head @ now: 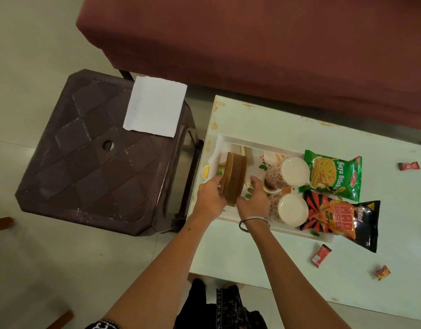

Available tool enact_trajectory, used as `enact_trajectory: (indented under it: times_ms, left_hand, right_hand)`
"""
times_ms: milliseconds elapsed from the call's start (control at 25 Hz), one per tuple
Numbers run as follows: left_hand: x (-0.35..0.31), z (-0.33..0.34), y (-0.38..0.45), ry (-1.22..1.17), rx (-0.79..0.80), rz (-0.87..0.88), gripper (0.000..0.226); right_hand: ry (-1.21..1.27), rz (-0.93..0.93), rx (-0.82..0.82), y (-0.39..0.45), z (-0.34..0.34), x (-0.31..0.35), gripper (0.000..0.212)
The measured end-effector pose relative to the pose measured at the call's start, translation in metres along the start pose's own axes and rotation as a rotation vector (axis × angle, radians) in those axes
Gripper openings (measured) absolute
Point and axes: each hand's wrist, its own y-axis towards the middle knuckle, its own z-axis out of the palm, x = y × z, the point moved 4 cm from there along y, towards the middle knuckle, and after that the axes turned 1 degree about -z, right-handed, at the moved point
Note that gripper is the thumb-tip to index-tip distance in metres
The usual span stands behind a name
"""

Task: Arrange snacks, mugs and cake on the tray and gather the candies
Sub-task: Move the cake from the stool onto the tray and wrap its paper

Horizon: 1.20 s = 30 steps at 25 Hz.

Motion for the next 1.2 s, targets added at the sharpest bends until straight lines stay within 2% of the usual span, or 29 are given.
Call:
enact_trajectory:
  times_ms: [80, 160, 240, 360, 480, 560, 680, 840, 1000, 1080, 1200]
  left_hand:
    - [-0.001, -0.021, -0.001, -0.039, -0.062, -0.017, 0.042]
    - [-0.001, -0.054, -0.001, -0.11, -0.176, -0.023, 0.039]
    - [-0.001, -0.096, 0.0, -0.162, -0.3, -0.031, 0.032]
    - [0.0, -0.158, 0.007, -0.263, -0.529, -0.061, 0.02]
    - [-0.001, -0.209, 0.022, -0.14, -0.73, -0.083, 0.019]
    - [-0.003, -0.228, 0.036, -0.085, -0.745, -0.089, 0.027]
    - [-0.001, -0.236, 0.059, 0.008, -0.687, -0.132, 0.042]
    - [-0.008, -0.236, 0.081, 0.103, -0.65, -0.171, 0.058]
    - [-0.011, -0.236, 0.093, 0.169, -0.624, -0.306, 0.077]
    - [-0.009, -0.236, 0.099, 0.161, -0.594, -0.373, 0.077]
    - [-0.005, -0.235, 0.105, 0.095, -0.558, -0.416, 0.062]
  right_hand:
    - [0.016, -0.039, -0.139, -0.007, -0.004, 0.016, 0.06]
    - [0.085, -0.092, -0.185, -0.01, -0.002, 0.043, 0.048]
    - [0.153, -0.121, -0.11, -0.008, 0.011, 0.074, 0.033]
    - [0.225, -0.059, 0.061, 0.003, 0.039, 0.116, 0.033]
    - [0.204, -0.025, 0.132, 0.023, 0.068, 0.152, 0.036]
    - [0.189, -0.006, 0.127, 0.035, 0.086, 0.17, 0.041]
    - [0.161, 0.035, 0.089, 0.05, 0.109, 0.185, 0.043]
    - [0.136, 0.042, 0.022, 0.064, 0.124, 0.189, 0.029]
    - [0.079, 0.076, 0.059, 0.063, 0.139, 0.194, 0.035]
    - [0.078, 0.154, 0.089, 0.064, 0.145, 0.194, 0.044]
    - [0.153, 0.214, 0.061, 0.066, 0.143, 0.192, 0.026]
